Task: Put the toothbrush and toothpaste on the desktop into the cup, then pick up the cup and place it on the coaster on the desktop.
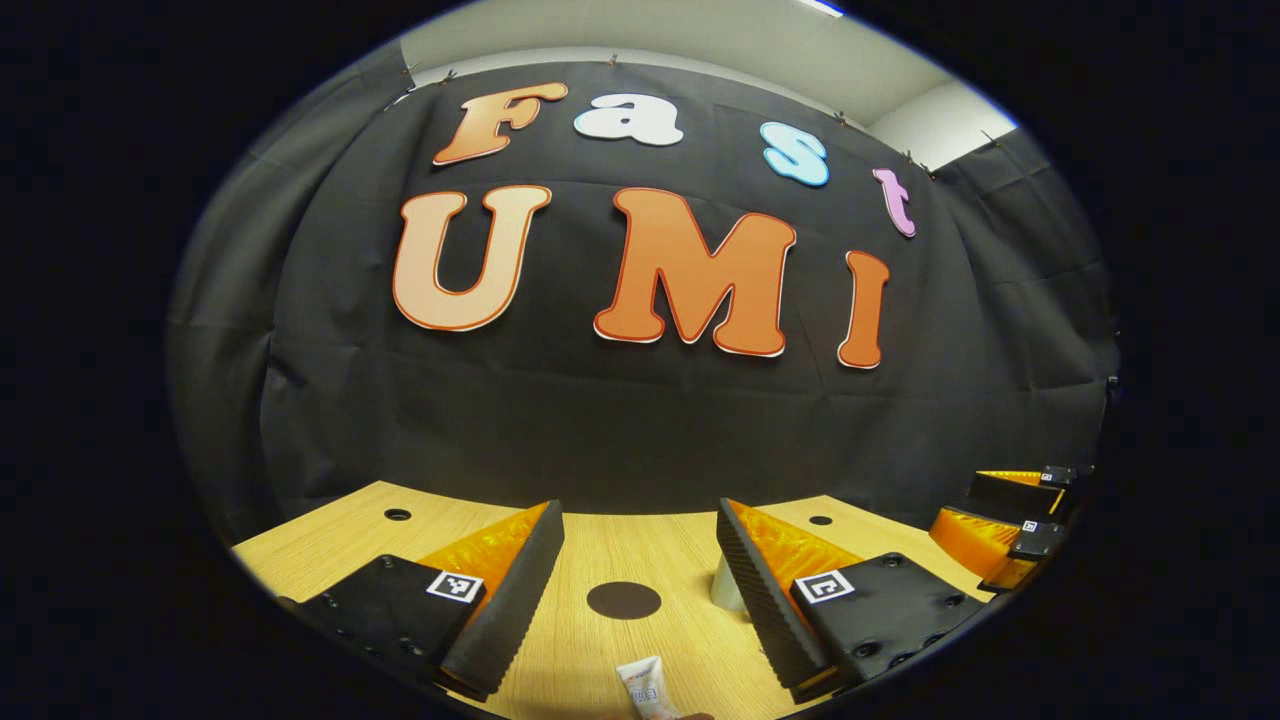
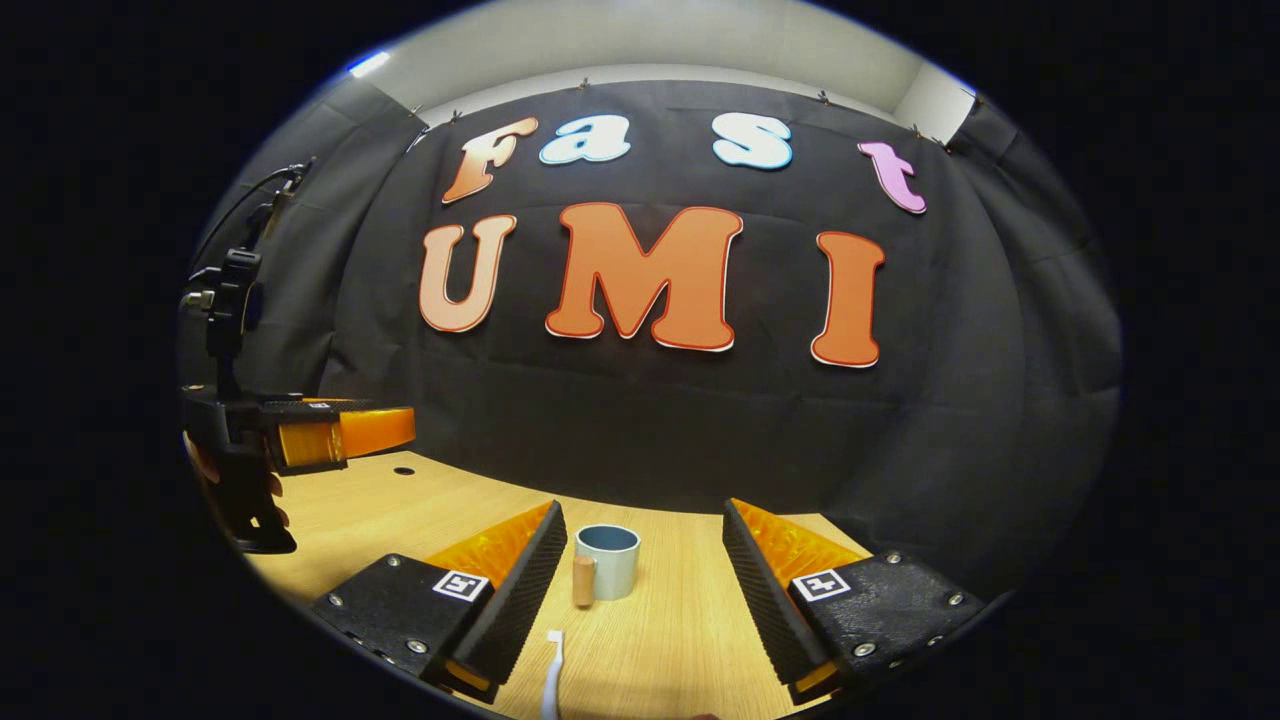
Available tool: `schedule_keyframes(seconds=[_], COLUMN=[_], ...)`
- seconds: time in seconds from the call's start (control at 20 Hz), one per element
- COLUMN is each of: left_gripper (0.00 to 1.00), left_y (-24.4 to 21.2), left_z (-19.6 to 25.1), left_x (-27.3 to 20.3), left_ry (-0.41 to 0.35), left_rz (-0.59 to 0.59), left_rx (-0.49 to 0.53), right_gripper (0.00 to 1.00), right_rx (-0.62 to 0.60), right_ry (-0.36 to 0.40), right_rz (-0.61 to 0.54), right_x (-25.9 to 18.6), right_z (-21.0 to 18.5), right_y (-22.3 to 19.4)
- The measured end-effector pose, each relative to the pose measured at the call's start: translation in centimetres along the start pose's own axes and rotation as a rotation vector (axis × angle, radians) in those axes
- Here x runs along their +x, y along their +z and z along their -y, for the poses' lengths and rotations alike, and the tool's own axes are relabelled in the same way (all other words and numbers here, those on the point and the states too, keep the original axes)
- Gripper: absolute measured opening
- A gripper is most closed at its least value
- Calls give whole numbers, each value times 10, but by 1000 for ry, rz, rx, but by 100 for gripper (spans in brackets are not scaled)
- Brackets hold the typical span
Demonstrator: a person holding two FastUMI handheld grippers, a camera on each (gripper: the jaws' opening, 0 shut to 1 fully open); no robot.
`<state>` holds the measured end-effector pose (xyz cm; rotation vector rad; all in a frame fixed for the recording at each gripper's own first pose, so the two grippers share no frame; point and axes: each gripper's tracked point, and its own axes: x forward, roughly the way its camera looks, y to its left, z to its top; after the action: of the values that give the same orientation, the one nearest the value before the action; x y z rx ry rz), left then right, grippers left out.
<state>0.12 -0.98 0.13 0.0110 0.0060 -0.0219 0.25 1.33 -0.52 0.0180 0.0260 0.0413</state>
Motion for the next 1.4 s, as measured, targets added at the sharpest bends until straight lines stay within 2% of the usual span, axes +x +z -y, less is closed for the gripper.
schedule_keyframes(seconds=[0.25,0.4,0.6,0.9,1.0,1.2,1.4], left_gripper=[97,97,97,97,97,98,99], left_y=[-1,-12,-28,-56,-69,-99,-120], left_z=[4,4,-5,-9,-15,-14,-21], left_x=[3,7,10,12,14,8,3], left_ry=[-4,-5,25,27,54,44,79], left_rz=[-6,-52,-143,-301,-358,-496,-604], left_rx=[15,19,41,43,52,35,55], right_gripper=[95,95,94,93,92,90,90], right_rx=[10,28,50,71,81,71,44], right_ry=[30,70,97,151,150,157,135], right_rz=[-19,-55,-106,-178,-201,-274,-321], right_x=[3,5,8,10,13,15,13], right_z=[-9,-21,-31,-42,-40,-39,-31], right_y=[-3,-12,-24,-36,-39,-52,-57])
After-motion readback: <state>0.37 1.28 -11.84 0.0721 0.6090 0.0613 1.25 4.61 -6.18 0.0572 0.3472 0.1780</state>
